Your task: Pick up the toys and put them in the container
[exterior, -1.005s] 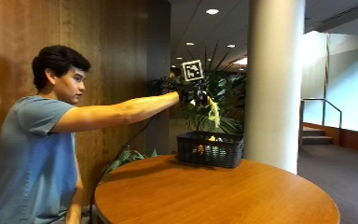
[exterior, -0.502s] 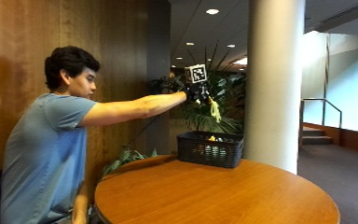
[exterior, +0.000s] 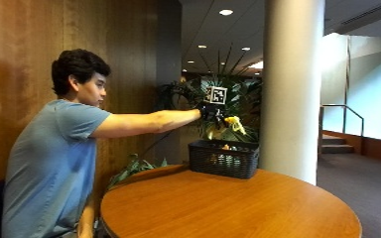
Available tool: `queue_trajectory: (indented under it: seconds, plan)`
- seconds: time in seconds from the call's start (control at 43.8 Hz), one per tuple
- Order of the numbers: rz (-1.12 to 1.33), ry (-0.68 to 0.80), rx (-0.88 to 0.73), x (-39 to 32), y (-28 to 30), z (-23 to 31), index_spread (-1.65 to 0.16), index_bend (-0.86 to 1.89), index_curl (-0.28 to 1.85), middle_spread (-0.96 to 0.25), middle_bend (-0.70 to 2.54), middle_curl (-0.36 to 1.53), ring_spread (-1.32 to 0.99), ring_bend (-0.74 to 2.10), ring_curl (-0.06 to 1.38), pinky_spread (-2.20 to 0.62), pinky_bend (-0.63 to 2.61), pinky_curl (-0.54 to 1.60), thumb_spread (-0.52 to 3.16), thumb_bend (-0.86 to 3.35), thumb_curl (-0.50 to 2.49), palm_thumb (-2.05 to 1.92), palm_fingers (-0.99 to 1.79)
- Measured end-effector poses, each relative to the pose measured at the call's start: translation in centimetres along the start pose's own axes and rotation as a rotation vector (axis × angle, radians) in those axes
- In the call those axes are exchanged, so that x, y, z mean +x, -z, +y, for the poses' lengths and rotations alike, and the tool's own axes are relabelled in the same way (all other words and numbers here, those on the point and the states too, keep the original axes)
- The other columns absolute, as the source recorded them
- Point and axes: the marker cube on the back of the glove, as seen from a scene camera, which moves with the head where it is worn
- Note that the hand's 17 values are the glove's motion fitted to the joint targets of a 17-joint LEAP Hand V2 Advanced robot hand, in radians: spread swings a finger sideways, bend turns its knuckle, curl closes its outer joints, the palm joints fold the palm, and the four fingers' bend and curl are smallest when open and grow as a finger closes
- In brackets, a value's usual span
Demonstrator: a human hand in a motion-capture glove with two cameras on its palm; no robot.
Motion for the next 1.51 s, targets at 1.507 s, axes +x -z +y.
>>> queue_trajectory:
  seconds: [1.507]
  plan:
    - [0.195,0.029,0.151,10.8,5.1,4.8,-0.33,0.14,0.24,0.03,0.17,0.32,0.1,0.78,0.35,0.0,1.54,0.36,1.18,-0.02,0.34,0.05,-0.08]
